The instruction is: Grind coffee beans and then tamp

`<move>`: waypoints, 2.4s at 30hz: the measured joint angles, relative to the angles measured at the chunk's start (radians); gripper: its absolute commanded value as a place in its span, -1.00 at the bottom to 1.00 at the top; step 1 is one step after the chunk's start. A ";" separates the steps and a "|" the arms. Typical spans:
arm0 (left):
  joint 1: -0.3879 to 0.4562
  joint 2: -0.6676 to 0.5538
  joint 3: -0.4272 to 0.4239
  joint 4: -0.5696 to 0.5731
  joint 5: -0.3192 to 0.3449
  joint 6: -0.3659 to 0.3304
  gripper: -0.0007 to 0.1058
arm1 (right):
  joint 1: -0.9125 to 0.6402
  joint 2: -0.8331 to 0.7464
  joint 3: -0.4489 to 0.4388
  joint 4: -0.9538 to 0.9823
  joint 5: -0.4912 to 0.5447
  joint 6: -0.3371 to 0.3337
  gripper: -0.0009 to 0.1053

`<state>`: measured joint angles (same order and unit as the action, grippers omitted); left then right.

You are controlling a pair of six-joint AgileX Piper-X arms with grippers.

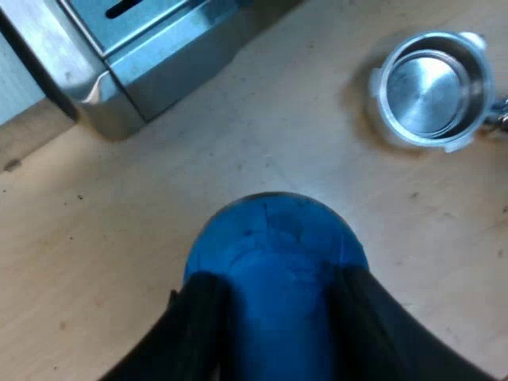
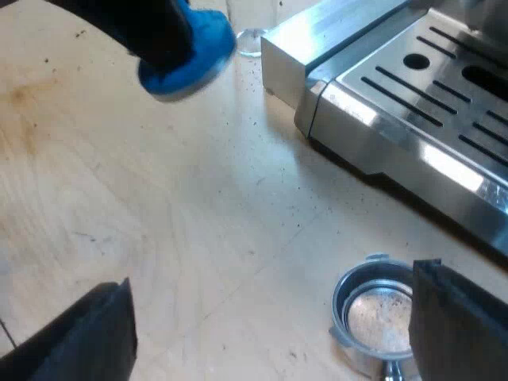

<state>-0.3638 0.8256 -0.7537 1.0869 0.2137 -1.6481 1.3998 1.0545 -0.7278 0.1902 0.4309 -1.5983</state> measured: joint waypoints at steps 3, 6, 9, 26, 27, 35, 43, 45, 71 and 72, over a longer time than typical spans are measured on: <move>-0.020 -0.055 0.000 0.011 0.013 -0.010 -0.98 | 0.000 0.000 0.009 0.015 0.030 0.005 0.38; -0.060 -0.081 0.000 0.011 0.025 -0.014 -0.98 | 0.000 0.000 0.040 0.016 0.078 0.019 0.38; -0.107 -0.081 0.000 0.011 0.025 -0.017 -0.98 | 0.000 0.000 0.097 -0.026 0.107 0.055 0.38; -0.266 -0.072 0.000 -0.082 0.055 -0.017 -0.98 | 0.000 -0.002 0.342 -0.270 0.185 0.058 0.38; -0.266 -0.072 0.000 -0.089 0.055 -0.017 -0.98 | 0.000 -0.002 0.344 -0.270 0.185 0.058 0.38; -0.268 0.026 -0.047 -0.088 0.069 -0.017 -0.98 | 0.000 -0.002 0.344 -0.327 0.093 -0.014 0.38; -0.323 0.170 -0.111 -0.091 0.088 0.002 -0.98 | 0.000 -0.002 0.344 -0.350 0.161 -0.012 0.38; -0.344 0.191 -0.111 -0.095 0.088 0.007 -0.98 | 0.000 -0.002 0.344 -0.350 0.162 -0.012 0.38; -0.407 0.480 -0.117 -0.241 -0.006 0.010 -0.98 | 0.000 -0.002 0.344 -0.350 0.164 -0.012 0.38; -0.407 0.491 -0.117 -0.248 -0.006 0.010 -0.98 | 0.000 -0.002 0.344 -0.350 0.164 -0.012 0.38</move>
<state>-0.7711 1.3167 -0.8708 0.8386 0.2073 -1.6377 1.3998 1.0525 -0.3840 -0.1603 0.5944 -1.6104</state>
